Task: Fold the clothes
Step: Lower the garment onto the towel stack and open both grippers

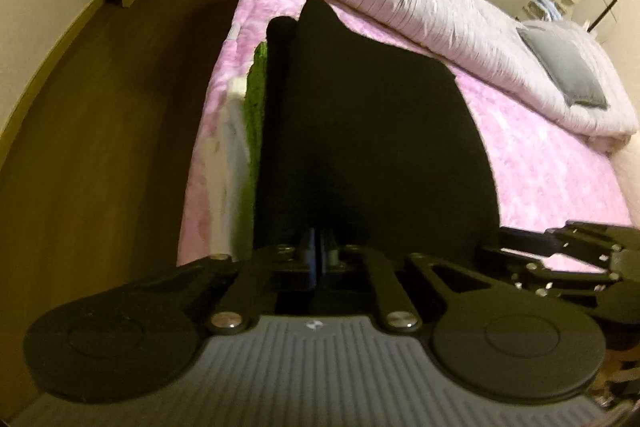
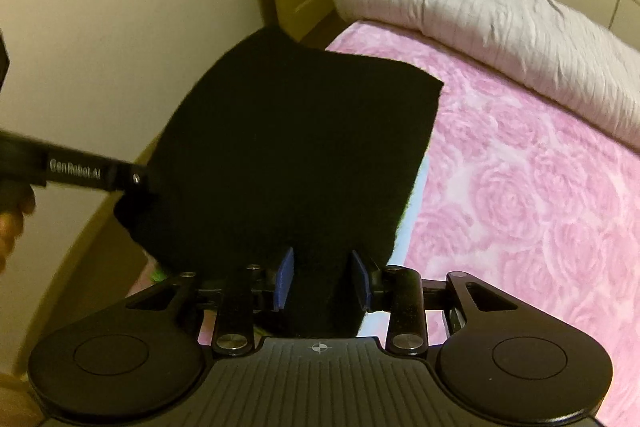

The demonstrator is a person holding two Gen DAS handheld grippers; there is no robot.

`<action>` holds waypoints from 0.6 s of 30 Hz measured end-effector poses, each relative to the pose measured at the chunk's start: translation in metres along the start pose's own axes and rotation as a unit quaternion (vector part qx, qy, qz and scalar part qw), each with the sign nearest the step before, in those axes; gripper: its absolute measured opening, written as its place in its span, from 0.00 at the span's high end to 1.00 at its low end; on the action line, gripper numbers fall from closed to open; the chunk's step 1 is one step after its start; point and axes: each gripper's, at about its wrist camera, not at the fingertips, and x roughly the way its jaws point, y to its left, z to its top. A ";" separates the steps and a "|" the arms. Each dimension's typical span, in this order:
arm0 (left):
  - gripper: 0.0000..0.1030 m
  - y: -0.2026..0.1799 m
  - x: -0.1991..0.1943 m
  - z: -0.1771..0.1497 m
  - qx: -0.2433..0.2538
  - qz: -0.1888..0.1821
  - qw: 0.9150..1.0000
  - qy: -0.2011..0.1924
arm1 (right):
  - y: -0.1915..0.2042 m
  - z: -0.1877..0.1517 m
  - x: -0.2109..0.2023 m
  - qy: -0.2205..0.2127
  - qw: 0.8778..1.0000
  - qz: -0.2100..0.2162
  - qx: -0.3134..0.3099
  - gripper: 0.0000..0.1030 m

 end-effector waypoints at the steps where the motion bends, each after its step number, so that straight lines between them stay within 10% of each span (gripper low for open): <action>1: 0.97 -0.001 0.002 0.000 0.005 0.005 1.000 0.002 | 0.002 -0.001 0.002 0.003 1.000 -0.002 -0.004 0.65; 18: 0.95 -0.044 -0.026 0.010 0.012 0.039 0.999 0.013 | -0.007 0.019 -0.015 0.017 0.999 0.013 0.031 0.64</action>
